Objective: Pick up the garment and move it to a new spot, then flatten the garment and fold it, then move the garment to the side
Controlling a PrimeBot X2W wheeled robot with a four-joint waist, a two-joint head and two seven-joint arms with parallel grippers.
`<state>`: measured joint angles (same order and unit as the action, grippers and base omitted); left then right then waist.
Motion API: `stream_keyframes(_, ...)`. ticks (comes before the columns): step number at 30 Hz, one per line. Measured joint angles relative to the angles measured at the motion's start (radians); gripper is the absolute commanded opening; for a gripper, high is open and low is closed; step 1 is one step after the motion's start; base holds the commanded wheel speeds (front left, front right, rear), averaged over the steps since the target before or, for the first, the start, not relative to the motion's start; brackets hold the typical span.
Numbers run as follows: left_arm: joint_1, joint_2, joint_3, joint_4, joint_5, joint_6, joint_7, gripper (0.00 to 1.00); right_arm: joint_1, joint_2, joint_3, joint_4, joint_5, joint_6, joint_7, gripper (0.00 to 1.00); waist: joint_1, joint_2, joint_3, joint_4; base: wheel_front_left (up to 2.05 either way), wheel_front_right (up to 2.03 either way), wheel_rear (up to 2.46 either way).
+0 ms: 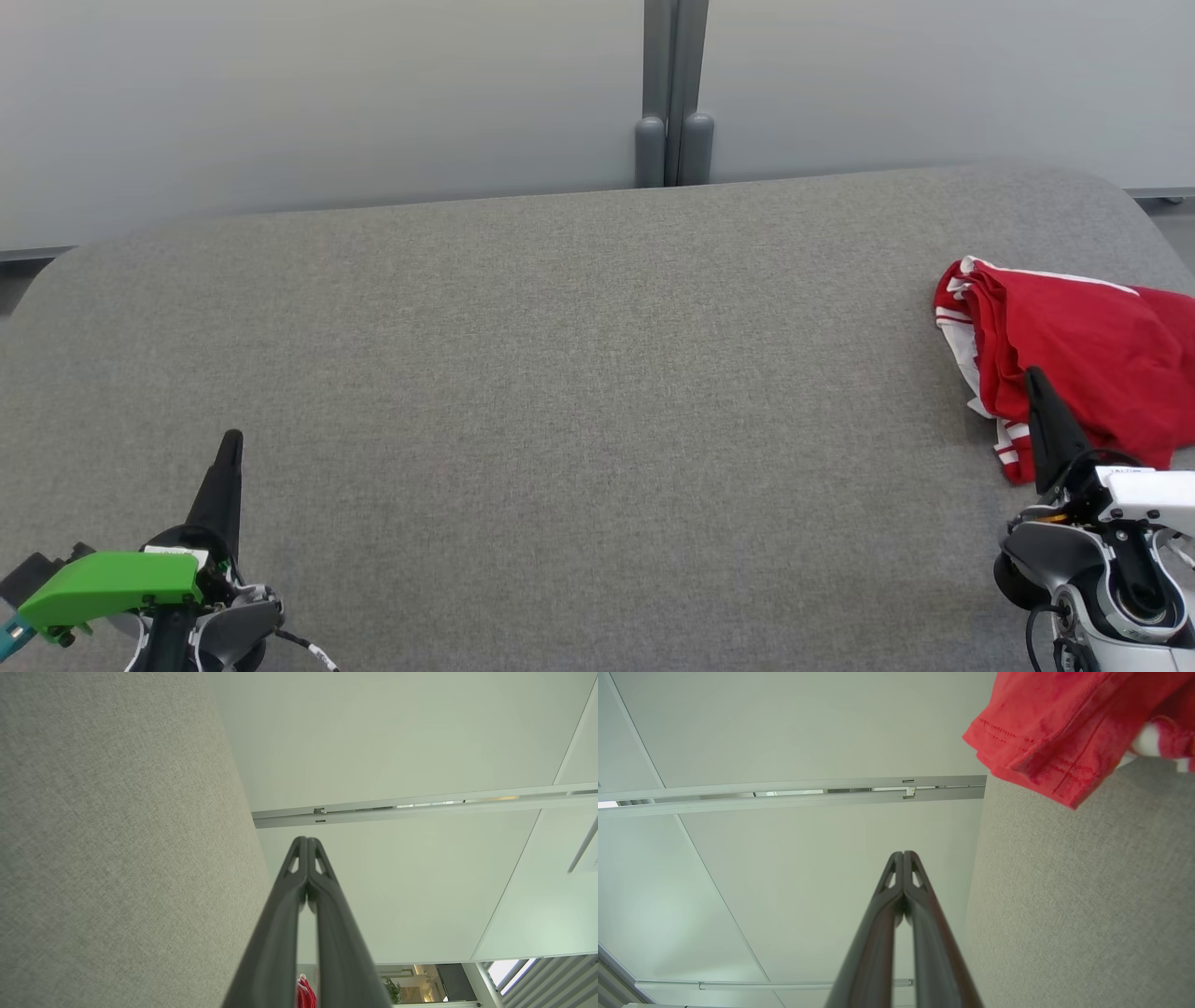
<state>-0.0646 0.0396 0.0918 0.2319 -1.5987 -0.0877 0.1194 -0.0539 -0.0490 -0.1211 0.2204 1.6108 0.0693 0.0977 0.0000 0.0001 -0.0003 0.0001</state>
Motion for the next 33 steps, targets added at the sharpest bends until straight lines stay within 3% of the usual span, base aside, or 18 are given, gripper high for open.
stream_keyframes(33,0.0,0.0,-0.001,-0.008,0.0,0.001,-0.002,0.0,0.0,0.0,0.0,0.0,0.0,0.0,0.0,0.0,0.0,0.0,0.0,0.0,0.0,0.0,0.0)
